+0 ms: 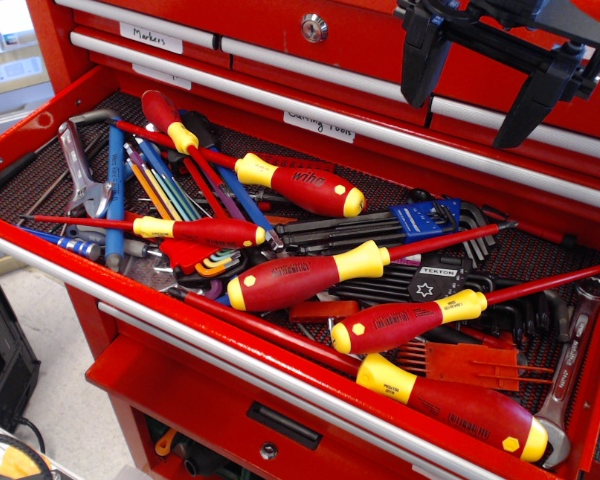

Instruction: Pick up red srewdriver

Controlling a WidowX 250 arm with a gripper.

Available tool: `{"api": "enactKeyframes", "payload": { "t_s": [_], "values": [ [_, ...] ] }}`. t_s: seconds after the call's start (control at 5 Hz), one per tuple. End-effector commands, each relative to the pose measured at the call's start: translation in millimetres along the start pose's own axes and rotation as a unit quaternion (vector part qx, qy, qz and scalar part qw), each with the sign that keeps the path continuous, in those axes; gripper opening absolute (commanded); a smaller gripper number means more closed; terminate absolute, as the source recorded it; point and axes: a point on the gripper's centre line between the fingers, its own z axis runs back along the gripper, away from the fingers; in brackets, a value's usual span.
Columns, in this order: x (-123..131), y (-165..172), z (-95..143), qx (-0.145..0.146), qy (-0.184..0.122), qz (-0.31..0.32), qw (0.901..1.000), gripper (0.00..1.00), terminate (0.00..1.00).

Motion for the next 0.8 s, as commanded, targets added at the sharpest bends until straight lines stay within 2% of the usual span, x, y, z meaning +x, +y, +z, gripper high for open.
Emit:
{"api": "enactKeyframes", "payload": {
  "t_s": [0.0, 0.2, 0.4, 0.6],
  "values": [
    [0.0, 0.0, 0.0, 0.0, 0.0, 0.0, 1.0, 1.0, 0.0],
    [-8.7, 28.7, -5.8, 0.052, 0.014, -0.134, 0.9896, 1.0, 0.0],
    [-9.6, 59.7, -15.9, 0.093, -0.001, -0.257, 0.9619, 1.0, 0.0],
    [-5.1, 89.2, -29.4, 0.142, -0.038, -0.369, 0.9177, 1.0, 0.0]
  ]
}}
